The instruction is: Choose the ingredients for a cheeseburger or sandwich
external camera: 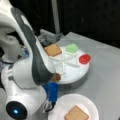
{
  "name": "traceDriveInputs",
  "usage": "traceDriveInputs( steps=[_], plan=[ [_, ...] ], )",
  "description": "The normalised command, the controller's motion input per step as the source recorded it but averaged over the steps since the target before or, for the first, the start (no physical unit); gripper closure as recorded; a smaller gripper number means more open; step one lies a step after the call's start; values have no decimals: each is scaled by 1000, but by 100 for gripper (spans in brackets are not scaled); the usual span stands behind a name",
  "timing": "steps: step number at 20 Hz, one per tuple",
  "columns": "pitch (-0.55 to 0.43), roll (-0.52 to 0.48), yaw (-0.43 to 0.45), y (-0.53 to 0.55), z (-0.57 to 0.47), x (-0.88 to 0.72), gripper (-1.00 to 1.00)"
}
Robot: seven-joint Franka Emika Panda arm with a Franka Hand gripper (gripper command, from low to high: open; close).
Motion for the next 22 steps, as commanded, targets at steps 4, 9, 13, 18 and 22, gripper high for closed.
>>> traceDriveInputs(
  steps=[4,9,13,18,22],
  plan=[
    [59,396,81,-110,-86,324,-100],
    [78,392,129,-140,-45,287,-100],
    [66,369,166,-181,-54,299,-100],
    [49,365,186,-226,-92,335,-100],
    [49,377,181,-235,-108,359,-100]
  ],
)
